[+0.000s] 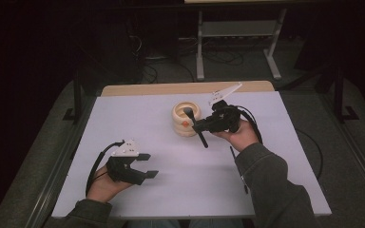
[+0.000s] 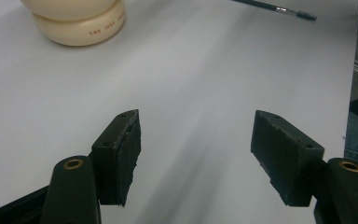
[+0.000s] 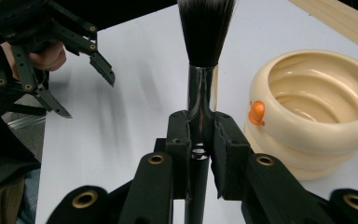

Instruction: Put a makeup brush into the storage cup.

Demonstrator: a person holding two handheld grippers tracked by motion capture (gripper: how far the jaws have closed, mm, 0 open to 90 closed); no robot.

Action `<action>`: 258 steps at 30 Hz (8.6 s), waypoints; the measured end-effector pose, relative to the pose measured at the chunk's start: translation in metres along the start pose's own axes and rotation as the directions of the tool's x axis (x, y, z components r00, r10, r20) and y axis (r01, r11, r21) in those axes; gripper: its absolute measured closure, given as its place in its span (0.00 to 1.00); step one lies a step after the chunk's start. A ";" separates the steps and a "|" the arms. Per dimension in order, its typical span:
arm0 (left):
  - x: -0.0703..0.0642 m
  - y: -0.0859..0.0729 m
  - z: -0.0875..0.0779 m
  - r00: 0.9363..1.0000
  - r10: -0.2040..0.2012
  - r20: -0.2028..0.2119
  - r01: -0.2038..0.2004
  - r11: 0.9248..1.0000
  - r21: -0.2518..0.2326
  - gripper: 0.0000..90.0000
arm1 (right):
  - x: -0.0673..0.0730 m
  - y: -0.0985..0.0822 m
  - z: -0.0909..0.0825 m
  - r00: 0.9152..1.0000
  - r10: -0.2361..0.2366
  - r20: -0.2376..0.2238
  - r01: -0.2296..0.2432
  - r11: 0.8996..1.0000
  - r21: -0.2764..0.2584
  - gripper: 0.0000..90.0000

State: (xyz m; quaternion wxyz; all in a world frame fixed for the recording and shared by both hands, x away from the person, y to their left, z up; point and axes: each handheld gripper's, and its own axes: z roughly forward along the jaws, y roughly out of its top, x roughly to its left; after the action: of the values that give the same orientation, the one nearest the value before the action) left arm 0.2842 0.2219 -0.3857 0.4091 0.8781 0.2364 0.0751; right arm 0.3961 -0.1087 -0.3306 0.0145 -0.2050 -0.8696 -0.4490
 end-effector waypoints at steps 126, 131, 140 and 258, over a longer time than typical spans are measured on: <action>0.012 -0.008 -0.013 0.997 -0.062 -0.036 0.060 0.996 -0.061 0.30 | -0.073 0.045 0.053 0.960 0.181 0.215 -0.150 0.977 -0.152 0.85; 0.012 -0.008 -0.012 0.997 -0.063 -0.035 0.061 0.996 -0.058 0.30 | -0.073 0.044 0.057 0.959 0.185 0.213 -0.157 0.977 -0.143 0.85; 0.012 -0.008 -0.013 0.997 -0.063 -0.036 0.061 0.996 -0.058 0.30 | -0.070 0.041 0.059 0.960 0.175 0.220 -0.150 0.981 -0.125 0.84; 0.006 -0.003 -0.011 0.998 -0.032 -0.052 0.029 0.997 -0.065 0.26 | 0.010 -0.100 -0.052 0.898 0.258 0.356 -0.276 0.961 0.001 0.40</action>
State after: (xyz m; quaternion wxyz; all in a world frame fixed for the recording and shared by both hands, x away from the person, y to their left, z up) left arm 0.2846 0.2339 -0.3807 0.4316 0.8586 0.2581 0.0997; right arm 0.3412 -0.1977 -0.3749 -0.0747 -0.3990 -0.8329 -0.3763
